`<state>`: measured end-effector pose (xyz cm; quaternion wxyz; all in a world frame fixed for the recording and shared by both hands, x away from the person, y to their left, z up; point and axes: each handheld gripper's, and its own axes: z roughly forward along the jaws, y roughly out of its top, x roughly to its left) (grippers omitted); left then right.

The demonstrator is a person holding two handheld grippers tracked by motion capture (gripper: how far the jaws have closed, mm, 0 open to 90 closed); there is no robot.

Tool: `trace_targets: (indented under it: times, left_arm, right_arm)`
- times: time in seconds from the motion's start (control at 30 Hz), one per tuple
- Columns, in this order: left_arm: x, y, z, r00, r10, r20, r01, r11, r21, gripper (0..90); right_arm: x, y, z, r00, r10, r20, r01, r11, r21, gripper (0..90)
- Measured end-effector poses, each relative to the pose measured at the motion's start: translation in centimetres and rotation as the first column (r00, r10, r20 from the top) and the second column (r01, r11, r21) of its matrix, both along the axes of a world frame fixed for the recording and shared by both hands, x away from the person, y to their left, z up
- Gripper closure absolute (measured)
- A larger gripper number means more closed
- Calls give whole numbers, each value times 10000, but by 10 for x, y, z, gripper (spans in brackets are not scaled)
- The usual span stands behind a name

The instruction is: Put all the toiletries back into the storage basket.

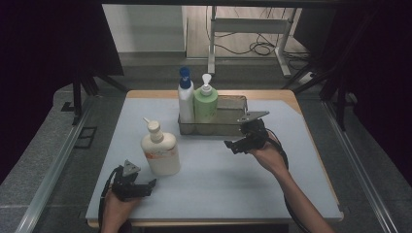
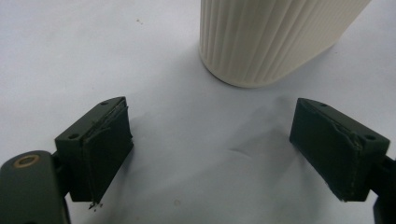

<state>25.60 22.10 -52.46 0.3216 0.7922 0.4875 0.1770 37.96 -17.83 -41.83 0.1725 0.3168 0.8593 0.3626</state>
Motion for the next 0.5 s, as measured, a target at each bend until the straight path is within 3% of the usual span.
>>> trace_targets:
  times: [0.5]
  left_arm:
    - [0,0,1,10000,-10,52,10,10000,18,136]
  right_arm:
    - [-32,-24,4,9995,37,307,-39,10000,62,0]
